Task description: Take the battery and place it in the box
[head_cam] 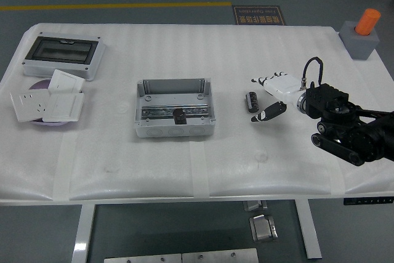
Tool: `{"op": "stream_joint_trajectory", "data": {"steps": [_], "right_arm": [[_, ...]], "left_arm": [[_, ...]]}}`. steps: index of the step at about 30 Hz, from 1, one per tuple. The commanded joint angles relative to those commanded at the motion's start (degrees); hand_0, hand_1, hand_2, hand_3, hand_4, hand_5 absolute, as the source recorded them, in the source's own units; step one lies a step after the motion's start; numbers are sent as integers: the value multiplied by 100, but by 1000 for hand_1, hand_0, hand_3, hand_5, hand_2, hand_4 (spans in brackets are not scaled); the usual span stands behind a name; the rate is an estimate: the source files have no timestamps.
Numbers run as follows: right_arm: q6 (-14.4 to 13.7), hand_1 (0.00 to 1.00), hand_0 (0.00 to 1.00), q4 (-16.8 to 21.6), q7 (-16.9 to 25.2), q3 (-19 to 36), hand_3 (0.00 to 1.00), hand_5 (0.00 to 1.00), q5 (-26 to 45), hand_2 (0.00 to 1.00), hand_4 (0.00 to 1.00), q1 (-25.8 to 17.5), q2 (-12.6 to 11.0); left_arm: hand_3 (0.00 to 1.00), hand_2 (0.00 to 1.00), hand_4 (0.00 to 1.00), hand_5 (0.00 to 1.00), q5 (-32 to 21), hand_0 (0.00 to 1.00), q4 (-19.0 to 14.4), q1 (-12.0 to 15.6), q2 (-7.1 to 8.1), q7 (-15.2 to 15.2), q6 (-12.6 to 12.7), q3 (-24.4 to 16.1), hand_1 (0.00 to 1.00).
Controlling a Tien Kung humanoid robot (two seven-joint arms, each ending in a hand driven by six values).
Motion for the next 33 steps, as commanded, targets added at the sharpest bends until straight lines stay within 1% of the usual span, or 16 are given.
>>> {"op": "stream_joint_trajectory", "data": {"steps": [2,3,8,9,14,15,25,33], "right_arm": [[-13,830,998,-64,14,0,998,588,29,871,998,8,23],[-24,806,993,-89,18,2,990,581,40,823,988,13,37],[-48,806,993,-182,30,28,990,581,64,823,988,27,119],[-34,777,969,-199,33,42,921,548,54,786,911,24,135],[54,777,969,-255,39,121,921,548,-25,786,911,-3,197],[66,747,947,-260,39,133,890,532,-40,756,846,-7,206],[223,739,939,-287,75,283,875,533,-282,743,828,-71,293],[228,718,930,-277,88,317,856,533,-328,726,810,-77,308]], "left_arm": [[541,451,493,354,-1,542,0,-2,-1,-3,2,2,637],[540,451,494,355,-10,542,0,-4,-1,-6,3,13,637],[540,451,494,355,-59,542,0,-19,-3,-21,7,64,637],[542,452,486,354,-65,542,0,-22,-3,-25,7,71,636],[542,452,486,354,-11,542,0,-24,5,-18,7,20,636],[542,452,488,358,-1,541,0,-22,6,-17,7,10,636],[542,452,490,365,-23,541,0,-29,9,-69,25,28,636],[541,449,497,375,-35,541,0,-36,12,-85,31,41,636]]}}
